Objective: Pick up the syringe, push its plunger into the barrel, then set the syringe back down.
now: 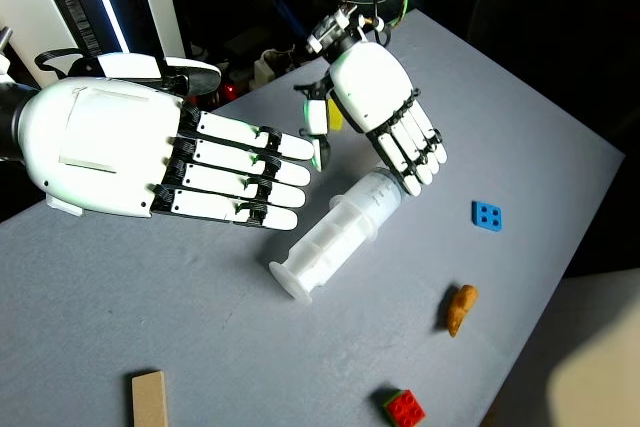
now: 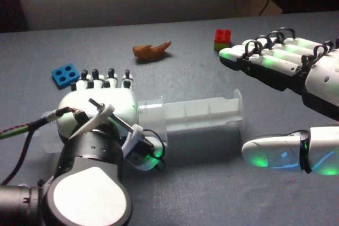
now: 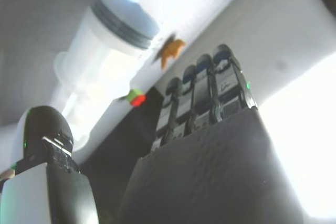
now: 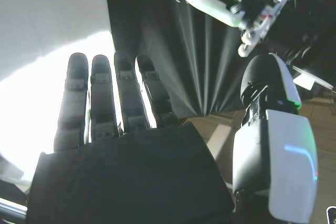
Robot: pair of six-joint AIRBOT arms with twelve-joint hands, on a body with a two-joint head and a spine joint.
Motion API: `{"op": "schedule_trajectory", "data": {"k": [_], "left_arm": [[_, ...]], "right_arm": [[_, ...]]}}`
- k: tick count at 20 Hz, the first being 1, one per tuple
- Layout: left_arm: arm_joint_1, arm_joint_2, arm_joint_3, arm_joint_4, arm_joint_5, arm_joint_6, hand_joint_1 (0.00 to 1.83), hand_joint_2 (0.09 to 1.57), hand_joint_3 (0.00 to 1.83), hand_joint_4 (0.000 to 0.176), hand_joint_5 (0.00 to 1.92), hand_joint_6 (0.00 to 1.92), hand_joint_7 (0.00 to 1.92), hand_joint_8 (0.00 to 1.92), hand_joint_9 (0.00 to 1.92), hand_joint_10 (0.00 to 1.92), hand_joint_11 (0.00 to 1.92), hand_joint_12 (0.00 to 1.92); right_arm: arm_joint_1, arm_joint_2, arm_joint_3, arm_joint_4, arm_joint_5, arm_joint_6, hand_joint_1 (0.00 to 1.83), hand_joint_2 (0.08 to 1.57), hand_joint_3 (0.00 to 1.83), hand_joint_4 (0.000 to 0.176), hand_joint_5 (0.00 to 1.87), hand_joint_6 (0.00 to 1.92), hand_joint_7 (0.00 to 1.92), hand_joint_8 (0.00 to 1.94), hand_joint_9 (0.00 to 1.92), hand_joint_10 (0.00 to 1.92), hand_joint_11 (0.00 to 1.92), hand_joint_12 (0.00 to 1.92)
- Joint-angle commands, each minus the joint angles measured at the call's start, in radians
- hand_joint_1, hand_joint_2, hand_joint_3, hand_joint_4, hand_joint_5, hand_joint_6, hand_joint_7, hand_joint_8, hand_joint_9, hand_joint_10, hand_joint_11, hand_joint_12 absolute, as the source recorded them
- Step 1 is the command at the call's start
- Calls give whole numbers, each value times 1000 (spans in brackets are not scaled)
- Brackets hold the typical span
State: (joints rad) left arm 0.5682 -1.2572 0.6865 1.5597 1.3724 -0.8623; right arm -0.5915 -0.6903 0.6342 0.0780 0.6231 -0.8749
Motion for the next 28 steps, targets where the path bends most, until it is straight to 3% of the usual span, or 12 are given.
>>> {"op": "schedule_trajectory", "data": {"k": [1,10,28], "left_arm": [[3,-5,6,100,54,-2,601,1047,0,0,0,0,0,0,0,0,1,2],[54,-37,68,118,30,-15,598,1031,0,0,0,0,0,0,0,0,2,4],[85,-109,204,153,-53,-15,575,1038,1,0,0,0,0,0,0,0,0,0]], "right_arm": [[4,3,-1,-5,122,5,70,1026,2,0,37,2,70,2,57,1,0,185],[4,3,-1,-5,124,5,78,1022,0,0,34,4,46,3,34,2,0,110],[4,2,-1,-5,128,5,80,1025,0,0,41,2,53,1,46,1,0,219]]}}
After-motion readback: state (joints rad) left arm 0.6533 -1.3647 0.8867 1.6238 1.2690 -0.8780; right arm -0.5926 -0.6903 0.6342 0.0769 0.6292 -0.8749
